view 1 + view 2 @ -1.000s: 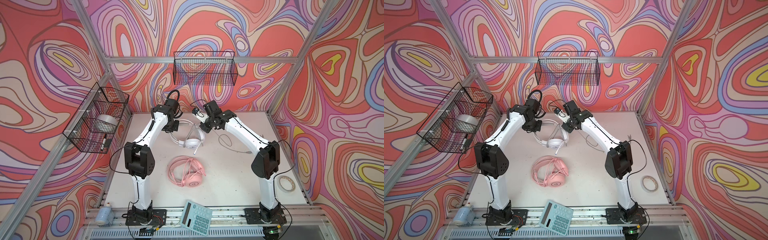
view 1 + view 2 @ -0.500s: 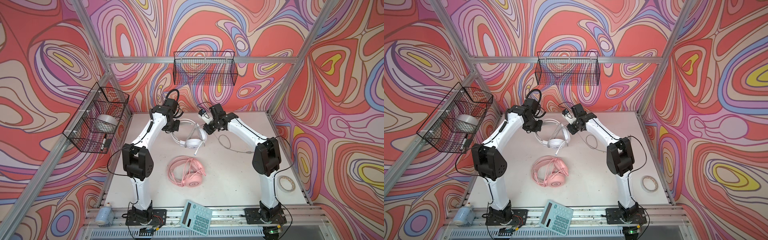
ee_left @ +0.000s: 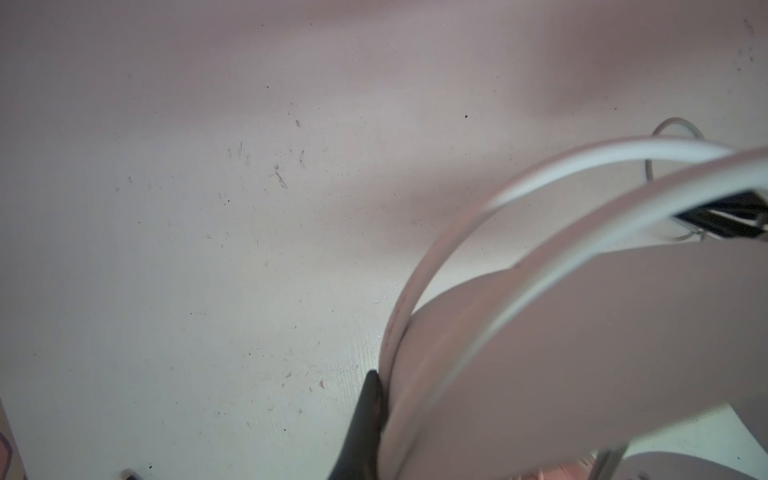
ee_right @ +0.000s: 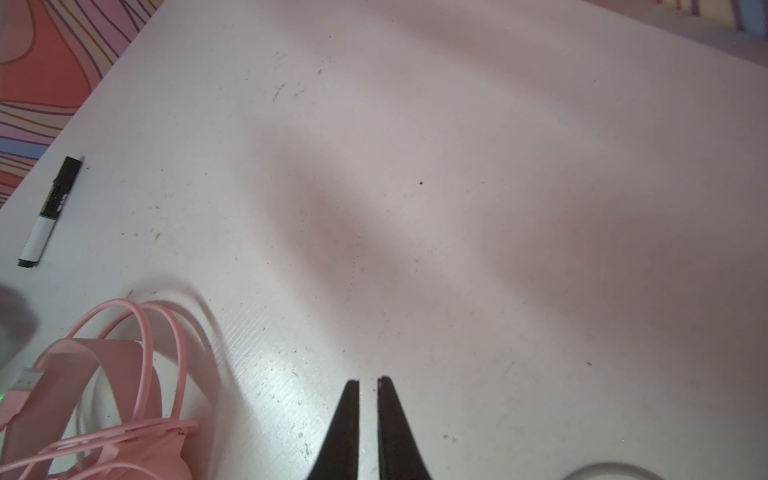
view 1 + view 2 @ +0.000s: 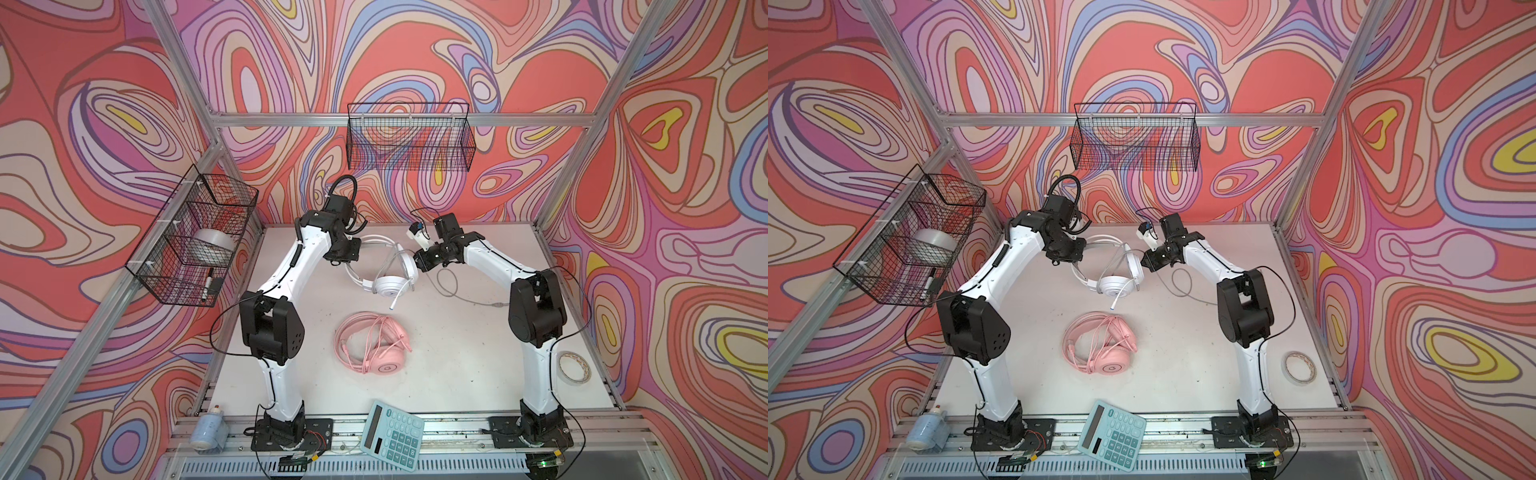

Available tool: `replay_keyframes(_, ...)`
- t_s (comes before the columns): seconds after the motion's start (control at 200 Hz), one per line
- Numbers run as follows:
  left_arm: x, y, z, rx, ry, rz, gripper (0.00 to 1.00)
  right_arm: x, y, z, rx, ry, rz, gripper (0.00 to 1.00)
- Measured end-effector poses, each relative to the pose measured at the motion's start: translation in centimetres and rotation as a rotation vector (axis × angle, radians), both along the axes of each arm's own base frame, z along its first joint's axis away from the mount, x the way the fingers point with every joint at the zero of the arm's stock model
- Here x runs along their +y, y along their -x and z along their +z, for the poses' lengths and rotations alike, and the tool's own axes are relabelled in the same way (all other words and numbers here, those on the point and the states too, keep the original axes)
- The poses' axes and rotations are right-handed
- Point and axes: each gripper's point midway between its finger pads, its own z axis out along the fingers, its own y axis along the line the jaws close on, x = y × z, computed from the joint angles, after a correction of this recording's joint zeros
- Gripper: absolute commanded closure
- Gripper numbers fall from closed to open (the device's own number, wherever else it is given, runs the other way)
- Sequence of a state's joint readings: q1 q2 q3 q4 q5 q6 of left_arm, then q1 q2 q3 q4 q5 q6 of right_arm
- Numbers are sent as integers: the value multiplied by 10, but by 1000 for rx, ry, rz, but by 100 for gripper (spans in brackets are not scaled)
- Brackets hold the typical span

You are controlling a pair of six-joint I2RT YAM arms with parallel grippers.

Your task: Wrap the headphones

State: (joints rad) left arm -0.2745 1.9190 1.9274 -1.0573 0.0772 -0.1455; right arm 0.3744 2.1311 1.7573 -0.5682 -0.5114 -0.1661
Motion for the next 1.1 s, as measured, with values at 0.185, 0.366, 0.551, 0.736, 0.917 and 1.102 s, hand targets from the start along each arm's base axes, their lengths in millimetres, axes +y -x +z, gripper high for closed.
replay_keyframes(0.185,2,-3,2,-1,40,22,100,9,12,-18,79,-79,25,88)
replay_keyframes(0.366,1,-10,6,-13,100,57,100,11,25,-36,153,-137,51,87)
replay_keyframes(0.551,-4,-18,10,-36,160,105,100,14,36,-53,219,-169,61,87)
replay_keyframes(0.736,-5,-28,16,-58,225,162,100,15,48,-64,269,-206,64,83)
replay_keyframes(0.917,0,-35,20,-74,256,215,100,13,65,-84,332,-230,47,82)
replay_keyframes(1.102,9,-40,27,-88,267,270,100,11,79,-96,376,-250,46,82)
